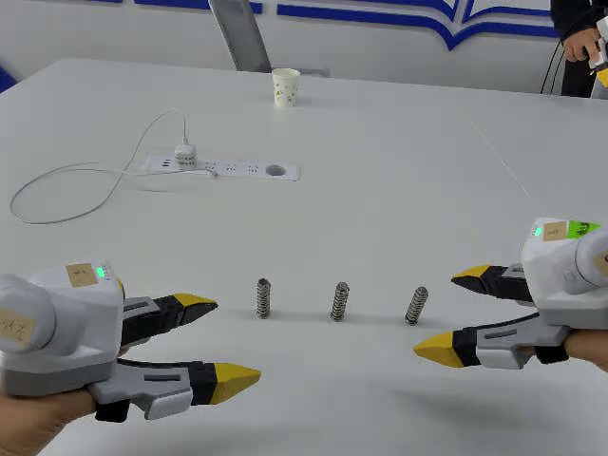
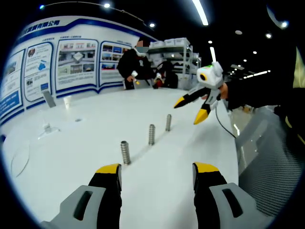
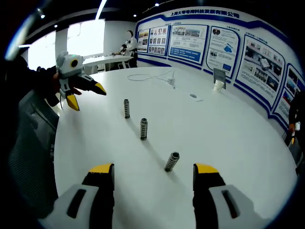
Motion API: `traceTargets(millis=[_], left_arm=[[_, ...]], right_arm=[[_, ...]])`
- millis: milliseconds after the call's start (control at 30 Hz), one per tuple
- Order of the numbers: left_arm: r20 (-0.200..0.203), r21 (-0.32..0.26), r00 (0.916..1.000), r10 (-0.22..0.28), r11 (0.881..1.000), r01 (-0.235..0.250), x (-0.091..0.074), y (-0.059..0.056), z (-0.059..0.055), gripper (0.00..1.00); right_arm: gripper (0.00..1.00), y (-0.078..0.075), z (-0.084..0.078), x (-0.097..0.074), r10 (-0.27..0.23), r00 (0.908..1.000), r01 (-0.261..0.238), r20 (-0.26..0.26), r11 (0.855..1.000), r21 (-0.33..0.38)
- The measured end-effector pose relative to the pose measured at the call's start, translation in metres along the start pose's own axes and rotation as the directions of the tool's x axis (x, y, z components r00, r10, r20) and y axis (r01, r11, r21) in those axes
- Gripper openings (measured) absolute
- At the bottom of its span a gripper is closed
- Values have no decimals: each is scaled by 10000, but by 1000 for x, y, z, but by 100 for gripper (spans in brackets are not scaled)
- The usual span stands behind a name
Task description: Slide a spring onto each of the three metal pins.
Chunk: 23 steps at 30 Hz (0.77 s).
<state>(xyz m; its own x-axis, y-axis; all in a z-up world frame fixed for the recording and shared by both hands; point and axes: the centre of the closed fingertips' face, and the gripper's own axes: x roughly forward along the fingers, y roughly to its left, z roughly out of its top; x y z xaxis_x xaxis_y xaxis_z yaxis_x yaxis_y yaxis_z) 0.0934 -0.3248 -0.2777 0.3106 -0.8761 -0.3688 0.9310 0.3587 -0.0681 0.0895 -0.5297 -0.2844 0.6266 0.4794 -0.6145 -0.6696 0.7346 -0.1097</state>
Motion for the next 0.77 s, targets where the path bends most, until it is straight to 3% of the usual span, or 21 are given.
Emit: traceTargets(millis=[433, 767], left_arm=[[83, -156, 10000, 46, 9999, -44, -2, -3, -2, 63], [136, -240, 9998, 131, 9996, -128, -3, -2, -4, 64]], right_arm=[[69, 12, -6, -12, -245, 9933, 198, 1127, 9989, 427], [71, 15, -7, -15, -405, 9867, 297, 1576, 9971, 707]])
